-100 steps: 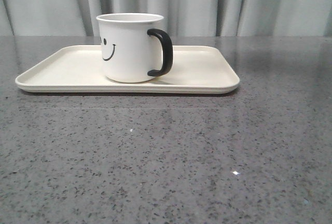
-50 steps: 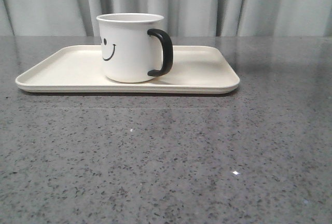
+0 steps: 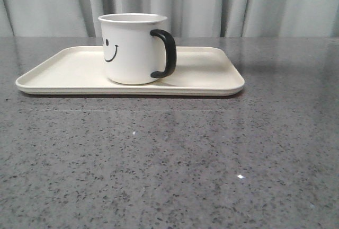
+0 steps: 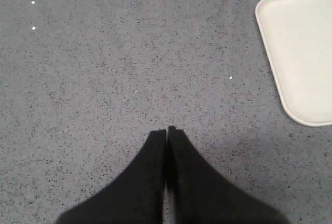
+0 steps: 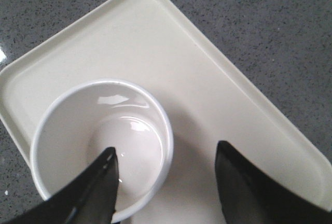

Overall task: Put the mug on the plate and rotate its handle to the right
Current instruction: 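Lower the right gripper into the mug and grip its rim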

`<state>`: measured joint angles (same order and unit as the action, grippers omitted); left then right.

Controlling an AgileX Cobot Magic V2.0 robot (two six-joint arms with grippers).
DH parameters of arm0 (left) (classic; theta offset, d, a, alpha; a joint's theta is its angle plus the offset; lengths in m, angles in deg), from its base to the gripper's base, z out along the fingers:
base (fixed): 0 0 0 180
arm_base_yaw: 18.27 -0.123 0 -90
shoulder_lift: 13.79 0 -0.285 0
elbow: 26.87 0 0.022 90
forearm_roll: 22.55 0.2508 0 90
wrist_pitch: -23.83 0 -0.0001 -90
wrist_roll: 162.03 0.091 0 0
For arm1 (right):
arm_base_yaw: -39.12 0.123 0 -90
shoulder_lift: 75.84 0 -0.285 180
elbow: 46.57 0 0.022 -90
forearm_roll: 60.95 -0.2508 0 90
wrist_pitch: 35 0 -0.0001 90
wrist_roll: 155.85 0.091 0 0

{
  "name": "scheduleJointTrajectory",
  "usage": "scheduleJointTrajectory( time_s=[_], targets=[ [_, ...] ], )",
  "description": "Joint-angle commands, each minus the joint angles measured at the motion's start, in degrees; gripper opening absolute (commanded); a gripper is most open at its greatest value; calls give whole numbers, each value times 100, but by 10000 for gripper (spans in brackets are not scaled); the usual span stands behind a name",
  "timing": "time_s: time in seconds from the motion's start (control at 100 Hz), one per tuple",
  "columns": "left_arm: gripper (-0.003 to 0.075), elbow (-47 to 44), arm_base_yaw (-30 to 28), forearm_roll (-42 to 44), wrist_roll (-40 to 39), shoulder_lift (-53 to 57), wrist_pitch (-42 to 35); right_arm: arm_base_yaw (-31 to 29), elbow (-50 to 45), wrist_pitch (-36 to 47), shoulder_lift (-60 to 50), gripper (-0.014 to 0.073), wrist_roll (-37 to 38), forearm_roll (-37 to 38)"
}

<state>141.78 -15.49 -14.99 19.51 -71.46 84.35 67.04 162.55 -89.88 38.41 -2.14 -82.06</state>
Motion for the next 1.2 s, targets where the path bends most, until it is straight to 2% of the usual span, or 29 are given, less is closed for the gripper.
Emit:
scheduleJointTrajectory(
  time_s=[0.0,0.57,1.19],
  targets=[
    [-20,138,-15,34,-55,38,-349,-6,178,227,-202,424,-44,-166],
    [-20,138,-15,34,-55,38,-318,11,178,216,301,424,-44,-475],
    [-20,138,-15,10,-55,38,-320,61,171,270,306,424,-44,-490]
  ],
)
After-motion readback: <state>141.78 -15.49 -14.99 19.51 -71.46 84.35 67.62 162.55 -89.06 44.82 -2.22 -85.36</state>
